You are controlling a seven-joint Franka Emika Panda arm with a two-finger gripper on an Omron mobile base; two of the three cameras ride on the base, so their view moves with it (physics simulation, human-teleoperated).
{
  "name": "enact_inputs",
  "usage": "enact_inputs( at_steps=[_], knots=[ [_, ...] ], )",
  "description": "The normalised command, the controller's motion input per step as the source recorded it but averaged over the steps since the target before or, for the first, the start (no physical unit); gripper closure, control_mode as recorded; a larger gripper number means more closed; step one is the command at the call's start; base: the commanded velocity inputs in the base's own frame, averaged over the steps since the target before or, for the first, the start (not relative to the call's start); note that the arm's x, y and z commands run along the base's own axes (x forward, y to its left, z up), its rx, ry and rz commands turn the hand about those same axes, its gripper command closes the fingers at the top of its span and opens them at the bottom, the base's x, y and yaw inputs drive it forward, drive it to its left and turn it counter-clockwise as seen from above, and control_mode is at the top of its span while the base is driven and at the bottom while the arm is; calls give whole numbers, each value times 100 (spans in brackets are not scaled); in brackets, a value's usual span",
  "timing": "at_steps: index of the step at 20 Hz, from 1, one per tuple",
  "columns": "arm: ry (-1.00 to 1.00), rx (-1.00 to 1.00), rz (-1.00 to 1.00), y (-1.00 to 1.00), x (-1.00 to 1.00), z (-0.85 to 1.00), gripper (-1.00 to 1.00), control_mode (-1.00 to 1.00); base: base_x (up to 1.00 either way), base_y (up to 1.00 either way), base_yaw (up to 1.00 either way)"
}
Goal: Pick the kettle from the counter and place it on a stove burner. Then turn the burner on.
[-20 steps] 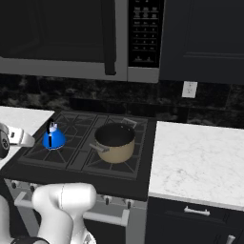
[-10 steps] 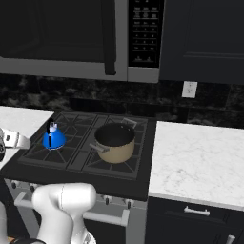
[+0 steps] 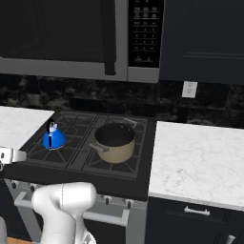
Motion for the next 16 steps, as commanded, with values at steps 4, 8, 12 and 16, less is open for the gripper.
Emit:
enact_inputs(
  at_steps=[4, 8, 12, 16],
  knots=[
    [-9, 0, -1, 5, 0, -45, -100, -100, 0, 0, 0],
    [-1, 0, -1, 7, 0, -33, -100, -100, 0, 0, 0],
    [0, 0, 0, 0, 0, -28, -100, -100, 0, 0, 0],
    [0, 0, 0, 9, 0, -50, -100, -100, 0, 0, 0]
  ],
)
